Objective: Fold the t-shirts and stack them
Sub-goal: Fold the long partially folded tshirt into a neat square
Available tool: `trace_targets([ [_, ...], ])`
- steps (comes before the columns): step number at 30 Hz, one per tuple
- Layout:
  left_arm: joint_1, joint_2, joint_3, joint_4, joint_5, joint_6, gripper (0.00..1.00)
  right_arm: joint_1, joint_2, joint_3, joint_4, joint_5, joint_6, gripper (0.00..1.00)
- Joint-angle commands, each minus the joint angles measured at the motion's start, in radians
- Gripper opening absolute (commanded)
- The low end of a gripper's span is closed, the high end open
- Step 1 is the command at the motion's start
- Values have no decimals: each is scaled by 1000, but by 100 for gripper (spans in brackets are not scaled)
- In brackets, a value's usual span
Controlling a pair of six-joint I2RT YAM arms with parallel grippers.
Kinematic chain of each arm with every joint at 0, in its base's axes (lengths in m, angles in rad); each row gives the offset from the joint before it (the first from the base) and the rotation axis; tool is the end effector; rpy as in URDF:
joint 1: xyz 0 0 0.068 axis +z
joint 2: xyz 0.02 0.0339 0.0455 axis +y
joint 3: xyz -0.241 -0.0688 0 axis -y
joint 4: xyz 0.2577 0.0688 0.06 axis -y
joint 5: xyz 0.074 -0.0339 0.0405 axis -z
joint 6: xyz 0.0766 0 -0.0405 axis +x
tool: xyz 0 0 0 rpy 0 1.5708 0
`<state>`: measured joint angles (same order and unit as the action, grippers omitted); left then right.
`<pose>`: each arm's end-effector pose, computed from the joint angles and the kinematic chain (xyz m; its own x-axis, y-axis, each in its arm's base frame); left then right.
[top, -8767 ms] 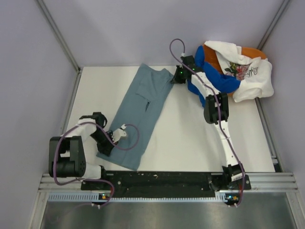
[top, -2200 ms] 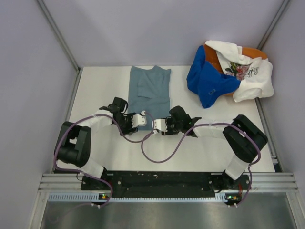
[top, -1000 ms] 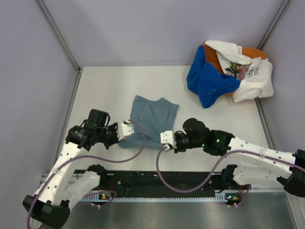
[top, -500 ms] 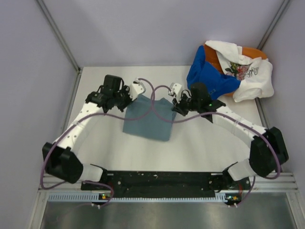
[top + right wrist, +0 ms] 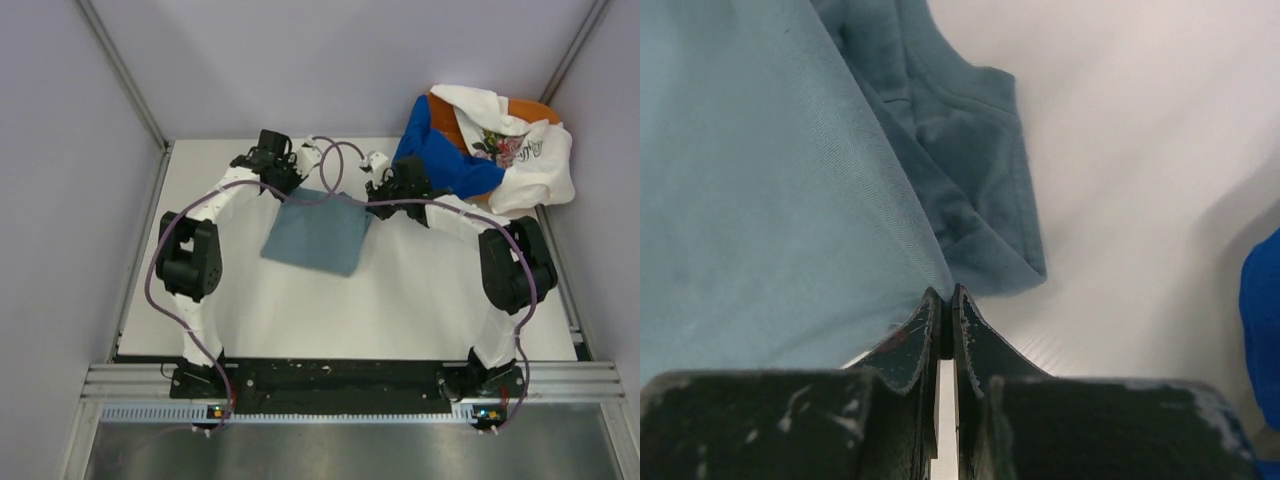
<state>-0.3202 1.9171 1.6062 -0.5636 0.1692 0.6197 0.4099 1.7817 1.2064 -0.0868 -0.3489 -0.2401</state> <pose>0.4339 -0.1575 0.2038 -0.3531 0.7202 -0.5972 0.7590 0.5937 0.2673 0.3880 0.1972 0.1695 -0.3998 -0.4174 -0.8161 -0.7380 0.6745 0.0166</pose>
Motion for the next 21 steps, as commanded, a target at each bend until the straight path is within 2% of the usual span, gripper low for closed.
trace_targets([
  [1,15,118,138,50,-128,-49,0,-42,88,106,70,80,48,0],
  [4,17,203,214,16,-158,-66,0,-46,169,206,12,79,50,0],
  [8,18,246,238,36,-235,-86,2,-46,243,303,-30,85,53,0],
  [10,18,261,253,47,-276,-104,9,-45,274,337,-31,117,70,12],
  [13,29,287,285,51,-316,-152,26,-45,327,401,-54,172,97,34],
  [16,53,307,351,45,-364,-196,32,-45,369,494,-106,209,114,41],
  [19,90,312,432,16,-366,-232,44,-46,355,554,-169,229,143,44],
  [21,104,292,440,10,-349,-239,45,-46,308,535,-188,226,183,47],
])
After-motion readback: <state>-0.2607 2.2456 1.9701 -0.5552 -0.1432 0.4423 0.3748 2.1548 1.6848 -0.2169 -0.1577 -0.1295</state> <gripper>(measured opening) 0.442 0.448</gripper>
